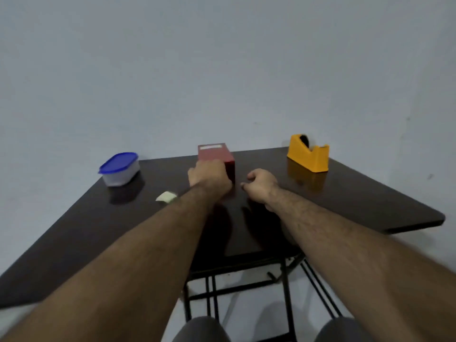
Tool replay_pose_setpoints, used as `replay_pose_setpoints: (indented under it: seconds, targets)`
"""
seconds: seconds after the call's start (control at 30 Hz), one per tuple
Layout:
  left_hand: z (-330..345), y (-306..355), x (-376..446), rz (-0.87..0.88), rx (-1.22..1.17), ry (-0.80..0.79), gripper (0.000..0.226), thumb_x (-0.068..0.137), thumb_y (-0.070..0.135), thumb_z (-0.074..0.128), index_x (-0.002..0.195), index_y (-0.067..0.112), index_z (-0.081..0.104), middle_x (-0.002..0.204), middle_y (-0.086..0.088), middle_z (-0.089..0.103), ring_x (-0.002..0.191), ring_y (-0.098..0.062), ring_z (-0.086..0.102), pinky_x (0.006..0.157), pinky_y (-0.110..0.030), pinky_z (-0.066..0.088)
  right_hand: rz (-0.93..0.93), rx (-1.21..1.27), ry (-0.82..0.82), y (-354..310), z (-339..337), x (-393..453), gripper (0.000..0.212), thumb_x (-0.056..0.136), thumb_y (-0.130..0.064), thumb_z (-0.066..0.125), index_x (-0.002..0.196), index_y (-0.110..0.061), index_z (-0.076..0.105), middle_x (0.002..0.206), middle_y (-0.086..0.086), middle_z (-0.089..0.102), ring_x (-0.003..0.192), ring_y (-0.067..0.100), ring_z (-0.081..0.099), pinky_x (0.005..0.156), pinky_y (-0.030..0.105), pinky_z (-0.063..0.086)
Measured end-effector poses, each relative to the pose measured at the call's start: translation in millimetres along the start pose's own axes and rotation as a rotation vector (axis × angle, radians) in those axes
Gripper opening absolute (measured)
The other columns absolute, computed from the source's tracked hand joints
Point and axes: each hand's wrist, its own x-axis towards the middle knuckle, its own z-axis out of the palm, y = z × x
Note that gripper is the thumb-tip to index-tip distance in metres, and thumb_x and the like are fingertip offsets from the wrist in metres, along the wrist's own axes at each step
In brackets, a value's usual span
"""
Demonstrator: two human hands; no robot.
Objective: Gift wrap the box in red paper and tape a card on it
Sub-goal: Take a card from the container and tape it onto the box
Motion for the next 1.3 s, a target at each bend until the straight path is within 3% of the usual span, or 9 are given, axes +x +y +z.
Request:
replay_pose_setpoints:
  seconds: [0.17,0.33,0.43,0.57,0.73,0.83,1.0,1.17,1.3]
  targets:
    - [2,-101,-36,-0.244,0.258,-0.197,0.046,0.101,0.044,0.051,0.138,0.021,0.066,0.145,-0.009,0.062,0.134,-0.033,0.054,0.108,-0.048,0.044,-0.091,0.035,-0.107,-44,59,-40,0.041,0.095,-0.033,0.077,0.132,-0.018,0.068,0.134,0.002,0.067,0.125,0.023,0.063,0.107,0.031,0.050]
    - [-7,-119,-47,-0.169,0.080,-0.147,0.022,0.105,0.021,0.059,0.119,0.014,0.075,0.120,-0.009,0.074,0.110,-0.030,0.070,0.087,-0.040,0.054,-0.135,0.029,-0.115,-57,81,-48,0.040,0.096,-0.032,0.076,0.133,-0.020,0.068,0.134,0.002,0.067,0.124,0.022,0.063,0.108,0.035,0.051]
    - [-11,-108,-44,-0.164,-0.205,-0.092,0.018,0.097,0.015,0.069,0.112,0.016,0.079,0.107,-0.004,0.078,0.098,-0.024,0.073,0.087,-0.034,0.059,-0.176,0.121,-0.101,-57,78,-50,0.041,0.097,-0.021,0.075,0.137,-0.018,0.067,0.133,-0.001,0.069,0.124,0.019,0.065,0.109,0.034,0.051]
    - [-4,-74,-41,-0.285,-0.982,0.036,0.015,0.073,0.010,0.084,0.085,0.016,0.077,0.073,-0.003,0.079,0.078,-0.022,0.079,0.079,-0.042,0.068,-0.284,0.325,-0.007,-50,54,-48,0.027,0.093,-0.011,0.078,0.120,-0.016,0.080,0.110,-0.003,0.080,0.102,0.010,0.075,0.099,0.033,0.060]
    - [-10,-19,-30,-0.280,-1.514,-0.016,0.015,0.094,-0.007,0.074,0.081,0.001,0.075,0.074,-0.014,0.075,0.070,-0.019,0.074,0.065,-0.022,0.063,-0.274,0.439,0.178,-43,1,-37,0.021,0.086,-0.010,0.087,0.106,-0.010,0.084,0.095,0.001,0.082,0.086,0.007,0.077,0.086,0.028,0.064]
    - [-34,21,-15,-0.154,-1.524,-0.081,0.008,0.097,-0.002,0.073,0.093,-0.001,0.080,0.089,-0.015,0.081,0.085,-0.019,0.080,0.077,-0.024,0.065,-0.270,0.461,0.286,-46,-47,-19,0.012,0.083,-0.011,0.088,0.093,-0.016,0.084,0.081,-0.008,0.079,0.077,0.001,0.074,0.075,0.020,0.060]
    - [-65,62,1,0.088,-1.548,-0.201,0.022,0.105,0.004,0.060,0.117,0.000,0.078,0.118,-0.014,0.078,0.113,-0.022,0.076,0.096,-0.033,0.063,-0.219,0.562,0.411,-56,-112,6,0.014,0.087,-0.006,0.079,0.092,-0.017,0.084,0.081,-0.005,0.079,0.080,0.011,0.076,0.081,0.027,0.062]
    - [-83,74,20,0.151,-1.361,0.029,0.025,0.090,-0.002,0.079,0.112,0.009,0.081,0.102,-0.010,0.082,0.096,-0.023,0.080,0.089,-0.036,0.065,-0.212,0.966,0.123,-62,-135,8,0.022,0.091,0.009,0.071,0.108,-0.004,0.077,0.100,0.012,0.081,0.100,0.024,0.079,0.092,0.039,0.064]
    - [-88,79,46,0.091,-1.410,0.069,0.017,0.083,0.004,0.089,0.098,0.006,0.080,0.089,-0.012,0.082,0.081,-0.020,0.081,0.075,-0.032,0.066,-0.348,0.809,0.085,-52,-139,27,0.045,0.082,0.014,0.079,0.123,-0.006,0.075,0.104,0.009,0.082,0.100,0.021,0.079,0.092,0.033,0.063]
